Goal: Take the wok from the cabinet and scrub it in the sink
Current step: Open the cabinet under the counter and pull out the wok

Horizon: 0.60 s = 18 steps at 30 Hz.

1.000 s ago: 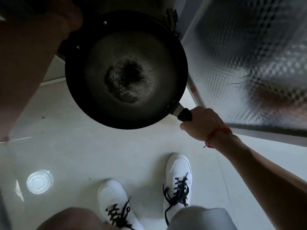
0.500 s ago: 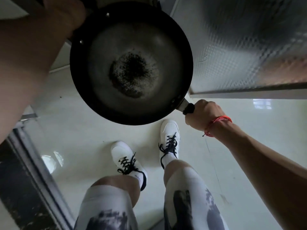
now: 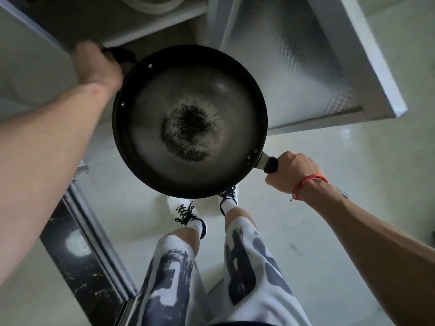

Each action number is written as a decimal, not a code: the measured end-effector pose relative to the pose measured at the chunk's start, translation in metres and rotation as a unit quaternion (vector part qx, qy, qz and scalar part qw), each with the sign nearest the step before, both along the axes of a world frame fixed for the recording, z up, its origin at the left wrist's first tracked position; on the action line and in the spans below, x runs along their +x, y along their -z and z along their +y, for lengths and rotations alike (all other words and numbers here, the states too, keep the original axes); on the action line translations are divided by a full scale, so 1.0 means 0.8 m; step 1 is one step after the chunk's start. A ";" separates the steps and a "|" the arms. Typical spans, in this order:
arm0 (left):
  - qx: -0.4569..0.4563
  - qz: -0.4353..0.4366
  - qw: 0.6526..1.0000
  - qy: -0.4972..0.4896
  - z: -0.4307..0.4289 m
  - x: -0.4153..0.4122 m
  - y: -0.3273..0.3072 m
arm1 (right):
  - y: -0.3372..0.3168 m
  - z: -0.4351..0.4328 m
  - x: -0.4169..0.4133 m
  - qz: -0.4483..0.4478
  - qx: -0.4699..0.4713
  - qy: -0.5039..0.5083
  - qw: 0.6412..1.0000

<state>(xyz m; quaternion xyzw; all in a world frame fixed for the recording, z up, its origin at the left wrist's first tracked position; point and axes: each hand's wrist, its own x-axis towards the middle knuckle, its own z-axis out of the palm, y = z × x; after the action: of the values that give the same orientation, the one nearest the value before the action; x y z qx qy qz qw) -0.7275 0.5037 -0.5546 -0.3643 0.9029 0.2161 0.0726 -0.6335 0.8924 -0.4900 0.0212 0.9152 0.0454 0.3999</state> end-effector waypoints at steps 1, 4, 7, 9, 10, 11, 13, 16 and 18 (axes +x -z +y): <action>0.011 0.004 1.000 -0.016 0.004 0.002 -0.017 | -0.018 0.005 0.002 0.002 0.006 -0.006 1.000; 0.035 0.029 0.999 -0.028 0.025 0.028 -0.078 | -0.071 0.019 0.009 0.010 0.015 -0.022 1.000; 0.053 0.052 0.997 -0.021 0.038 0.052 -0.134 | -0.123 0.029 0.018 0.009 0.020 -0.034 0.999; 0.066 0.056 0.996 -0.027 0.044 0.062 -0.171 | -0.155 0.035 0.023 0.010 0.022 -0.029 0.999; 0.069 0.059 0.995 -0.029 0.048 0.066 -0.187 | -0.170 0.038 0.026 0.013 0.024 -0.028 0.999; 0.076 0.066 0.995 -0.028 0.052 0.069 -0.205 | -0.183 0.041 0.027 0.016 0.025 -0.029 0.999; 0.085 0.077 0.993 -0.027 0.059 0.077 -0.238 | -0.211 0.048 0.028 0.022 0.026 -0.035 0.999; 0.087 0.076 0.993 -0.031 0.064 0.088 -0.282 | -0.254 0.057 0.022 0.033 0.031 -0.043 0.998; 0.078 0.082 0.993 -0.030 0.068 0.093 -0.312 | -0.281 0.062 0.013 0.043 0.036 -0.047 0.997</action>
<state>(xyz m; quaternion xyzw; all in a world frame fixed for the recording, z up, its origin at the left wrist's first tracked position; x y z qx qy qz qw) -0.6532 0.5585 -0.3053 -0.3652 0.8750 0.3170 0.0201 -0.6229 0.9424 -0.2650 -0.0055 0.9294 0.0967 0.3562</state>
